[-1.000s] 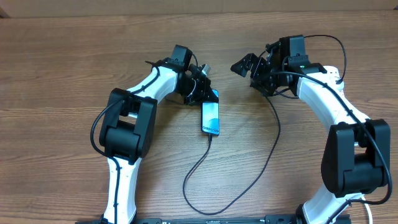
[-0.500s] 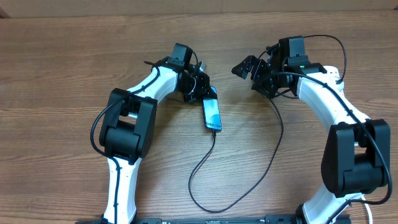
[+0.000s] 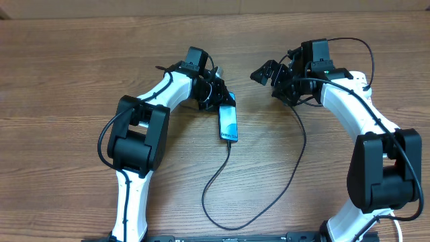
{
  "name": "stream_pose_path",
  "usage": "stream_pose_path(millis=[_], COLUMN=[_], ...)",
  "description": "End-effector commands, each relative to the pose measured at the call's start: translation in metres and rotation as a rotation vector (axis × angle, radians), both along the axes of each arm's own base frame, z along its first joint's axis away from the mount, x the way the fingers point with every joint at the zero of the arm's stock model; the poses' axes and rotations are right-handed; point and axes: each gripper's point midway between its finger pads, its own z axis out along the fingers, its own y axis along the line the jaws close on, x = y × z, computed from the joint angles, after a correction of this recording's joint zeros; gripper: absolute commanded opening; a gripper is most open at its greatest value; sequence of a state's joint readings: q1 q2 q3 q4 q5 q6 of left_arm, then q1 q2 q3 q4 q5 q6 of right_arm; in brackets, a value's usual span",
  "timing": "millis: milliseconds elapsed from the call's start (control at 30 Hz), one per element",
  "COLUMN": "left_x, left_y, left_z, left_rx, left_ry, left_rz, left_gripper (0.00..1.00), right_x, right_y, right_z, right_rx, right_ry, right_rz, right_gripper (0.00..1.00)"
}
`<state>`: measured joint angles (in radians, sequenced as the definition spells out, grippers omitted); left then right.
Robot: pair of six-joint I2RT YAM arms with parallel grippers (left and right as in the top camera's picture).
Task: Plug charger to phone and switch on socket
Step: 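Lower the phone with the left gripper onto the table center, then open the left gripper to release the phone and lift away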
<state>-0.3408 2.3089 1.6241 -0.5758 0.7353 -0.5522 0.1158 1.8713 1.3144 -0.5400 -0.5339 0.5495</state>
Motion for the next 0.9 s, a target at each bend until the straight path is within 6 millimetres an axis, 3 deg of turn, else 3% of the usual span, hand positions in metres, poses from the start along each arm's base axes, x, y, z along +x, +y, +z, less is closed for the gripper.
stream_pose_path(millis=[0, 467, 567, 867], left_x=[-0.0005, -0.0020, -0.0019, -0.0028], left_y=[-0.0034, -0.0017, -0.0014, -0.0004], left_z=[0.0001, -0.0014, -0.0019, -0.0026], left_rx=[0.001, 0.012, 0.015, 0.021], left_ry=[0.012, 0.021, 0.020, 0.025], left_rz=[0.002, 0.005, 0.005, 0.006], left_gripper=[0.21, 0.19, 0.25, 0.30], right_x=[0.0079, 0.0078, 0.0078, 0.0077], right_y=[-0.0020, -0.0020, -0.0020, -0.0020], right_z=[0.0116, 0.0115, 0.0115, 0.0115], right_rx=[-0.008, -0.008, -0.008, -0.008], right_ry=[-0.040, -0.040, -0.040, -0.040], right_rz=[-0.002, -0.002, -0.002, -0.002], right_gripper=[1.00, 1.00, 1.00, 1.00])
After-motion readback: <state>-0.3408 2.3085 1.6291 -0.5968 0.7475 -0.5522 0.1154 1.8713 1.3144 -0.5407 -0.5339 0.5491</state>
